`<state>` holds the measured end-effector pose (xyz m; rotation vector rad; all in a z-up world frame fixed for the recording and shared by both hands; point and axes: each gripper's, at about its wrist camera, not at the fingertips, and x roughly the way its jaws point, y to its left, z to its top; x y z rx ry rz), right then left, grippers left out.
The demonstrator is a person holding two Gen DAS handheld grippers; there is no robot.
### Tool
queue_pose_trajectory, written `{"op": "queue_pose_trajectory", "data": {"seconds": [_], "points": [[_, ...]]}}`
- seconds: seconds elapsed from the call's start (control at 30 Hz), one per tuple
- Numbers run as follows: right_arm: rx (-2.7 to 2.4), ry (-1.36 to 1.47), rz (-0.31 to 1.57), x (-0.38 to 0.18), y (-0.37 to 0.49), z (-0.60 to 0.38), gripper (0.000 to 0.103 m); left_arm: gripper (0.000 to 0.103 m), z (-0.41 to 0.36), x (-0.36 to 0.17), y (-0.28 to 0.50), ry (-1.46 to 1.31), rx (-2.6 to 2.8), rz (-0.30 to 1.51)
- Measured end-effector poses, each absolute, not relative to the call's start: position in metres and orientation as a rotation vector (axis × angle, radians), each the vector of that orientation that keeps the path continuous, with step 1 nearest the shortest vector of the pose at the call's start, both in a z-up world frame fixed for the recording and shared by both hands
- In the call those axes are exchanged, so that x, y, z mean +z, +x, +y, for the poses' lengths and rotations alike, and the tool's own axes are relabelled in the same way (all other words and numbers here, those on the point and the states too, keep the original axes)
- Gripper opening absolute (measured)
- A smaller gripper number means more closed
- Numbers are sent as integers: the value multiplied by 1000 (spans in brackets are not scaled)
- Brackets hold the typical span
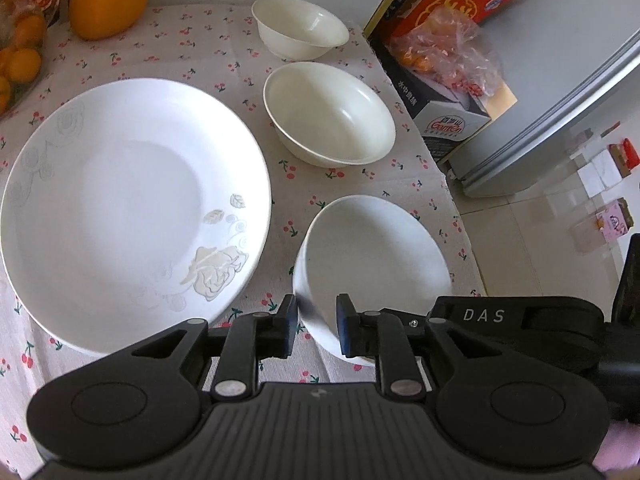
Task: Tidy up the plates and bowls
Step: 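Lift the white bowl with both grippers and carry it beside the plate stack, then lower the white bowl onto the cloth and open both grippers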
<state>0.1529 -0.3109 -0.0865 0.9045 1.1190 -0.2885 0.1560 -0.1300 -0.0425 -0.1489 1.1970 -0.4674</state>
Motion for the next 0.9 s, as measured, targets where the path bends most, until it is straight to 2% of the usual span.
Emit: {"op": "queue_pose_trajectory", "data": {"seconds": [0.2,0.23,0.33,0.4,0.47,0.57,0.77,0.9], "points": [[-291,911,1100,-84,152,-317,33,26,-131,-40,156,-114,-480,1183],[-291,914,1099,-84,152,-317,38,27,-131,-40,156,-107,-480,1179],[-291,921,1095,-83,152,-319,48,36,-132,-39,156,-95,-475,1175],[-283,914,1092,-81,152,-319,51,46,-132,-39,156,-88,-478,1176],[-263,903,1090,-78,153,-319,59,55,-132,-37,157,-77,-487,1183],[-254,899,1081,-74,152,-321,69,60,-131,-36,159,-80,-508,1198],[-231,916,1056,-69,150,-326,75,78,-134,-32,158,-66,-538,1220],[-218,923,1045,-66,150,-330,76,83,-135,-27,158,-70,-564,1225]]}}
